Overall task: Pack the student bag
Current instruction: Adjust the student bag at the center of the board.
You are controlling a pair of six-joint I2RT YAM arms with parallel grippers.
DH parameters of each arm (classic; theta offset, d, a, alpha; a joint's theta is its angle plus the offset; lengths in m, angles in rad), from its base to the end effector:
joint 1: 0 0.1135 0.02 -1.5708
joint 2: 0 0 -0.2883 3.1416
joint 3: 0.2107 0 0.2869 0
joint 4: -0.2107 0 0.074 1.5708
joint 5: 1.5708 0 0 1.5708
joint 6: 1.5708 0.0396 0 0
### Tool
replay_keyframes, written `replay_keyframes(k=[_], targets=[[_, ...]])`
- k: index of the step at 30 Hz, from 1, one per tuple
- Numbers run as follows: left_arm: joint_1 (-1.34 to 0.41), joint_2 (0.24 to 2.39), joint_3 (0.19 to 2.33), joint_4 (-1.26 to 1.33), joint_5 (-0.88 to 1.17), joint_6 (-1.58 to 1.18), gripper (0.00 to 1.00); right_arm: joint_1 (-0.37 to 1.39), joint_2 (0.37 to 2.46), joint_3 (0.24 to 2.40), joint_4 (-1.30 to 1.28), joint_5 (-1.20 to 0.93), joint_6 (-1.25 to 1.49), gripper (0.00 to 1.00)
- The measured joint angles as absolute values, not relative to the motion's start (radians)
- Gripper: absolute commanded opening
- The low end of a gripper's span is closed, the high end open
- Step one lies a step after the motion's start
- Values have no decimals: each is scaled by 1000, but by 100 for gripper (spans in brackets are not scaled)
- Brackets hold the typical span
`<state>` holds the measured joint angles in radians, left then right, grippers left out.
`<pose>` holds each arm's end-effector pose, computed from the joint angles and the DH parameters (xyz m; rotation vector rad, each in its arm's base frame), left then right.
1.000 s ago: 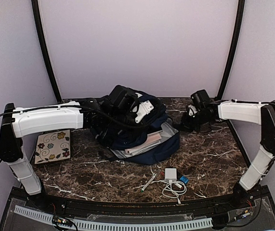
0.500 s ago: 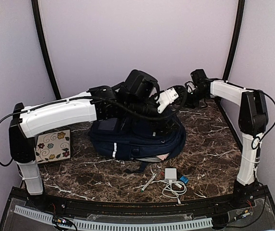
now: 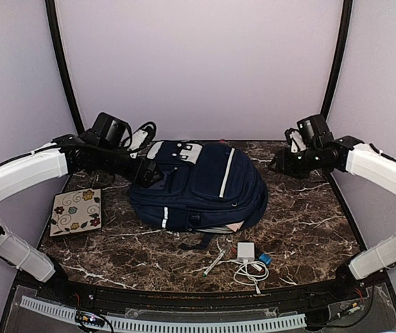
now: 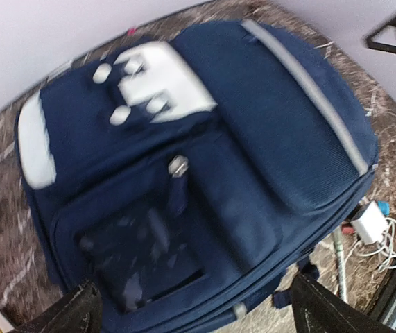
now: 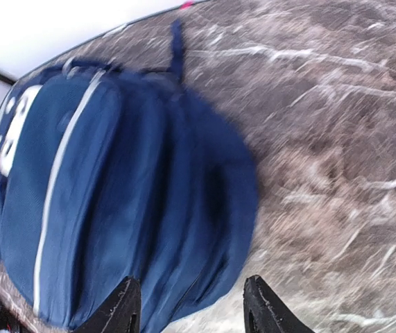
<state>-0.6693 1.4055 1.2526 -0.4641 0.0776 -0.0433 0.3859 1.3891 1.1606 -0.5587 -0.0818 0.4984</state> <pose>0.2738 -0.2205 0.3488 0.7283 2.1054 -0.4825 0.3090 0.1290 0.3116 0.0951 2.4153 0.5166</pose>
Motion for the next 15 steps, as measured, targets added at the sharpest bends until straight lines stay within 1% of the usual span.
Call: replay_keyframes(k=[3, 5, 10, 13, 15], targets=[[-578, 1390, 1121, -458, 91, -124, 98, 493, 1267, 1018, -523, -51, 569, 50], [-544, 1389, 1045, -446, 93, -168, 98, 527, 1223, 926, -496, -47, 621, 49], [-535, 1372, 946, -416, 134, -235, 98, 581, 1219, 753, -447, -47, 720, 38], [-532, 1338, 901, -373, 171, -258, 94, 620, 1219, 682, -394, -77, 768, 37], [-530, 1320, 868, -339, 196, -273, 90, 647, 1219, 638, -309, -133, 804, 36]])
